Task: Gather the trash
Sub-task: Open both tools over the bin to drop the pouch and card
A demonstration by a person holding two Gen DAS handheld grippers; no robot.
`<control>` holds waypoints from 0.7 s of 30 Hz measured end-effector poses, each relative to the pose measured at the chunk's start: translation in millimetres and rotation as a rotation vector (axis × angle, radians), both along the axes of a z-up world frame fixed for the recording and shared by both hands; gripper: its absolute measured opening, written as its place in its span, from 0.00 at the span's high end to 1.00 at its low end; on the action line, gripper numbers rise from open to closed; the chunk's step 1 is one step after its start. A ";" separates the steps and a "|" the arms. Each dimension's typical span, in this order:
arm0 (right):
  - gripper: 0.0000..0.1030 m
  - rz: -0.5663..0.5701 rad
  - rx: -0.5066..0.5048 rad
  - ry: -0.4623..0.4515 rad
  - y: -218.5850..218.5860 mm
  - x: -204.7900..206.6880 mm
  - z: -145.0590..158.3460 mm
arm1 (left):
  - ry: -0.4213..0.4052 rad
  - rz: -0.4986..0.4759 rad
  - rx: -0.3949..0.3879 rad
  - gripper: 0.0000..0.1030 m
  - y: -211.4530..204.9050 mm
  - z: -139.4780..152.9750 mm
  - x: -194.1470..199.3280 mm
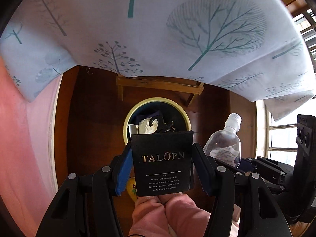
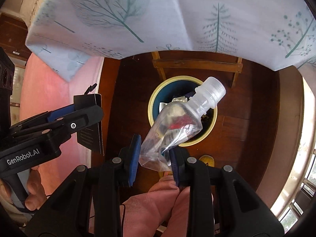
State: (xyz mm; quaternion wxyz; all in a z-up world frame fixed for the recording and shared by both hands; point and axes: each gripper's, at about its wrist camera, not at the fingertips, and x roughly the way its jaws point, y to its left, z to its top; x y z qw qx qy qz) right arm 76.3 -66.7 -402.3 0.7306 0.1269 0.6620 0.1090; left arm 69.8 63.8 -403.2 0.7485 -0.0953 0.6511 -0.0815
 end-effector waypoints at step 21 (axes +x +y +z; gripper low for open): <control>0.37 -0.124 0.050 0.041 -22.3 37.6 -148.3 | 0.094 0.059 -0.039 0.17 13.9 -134.4 29.7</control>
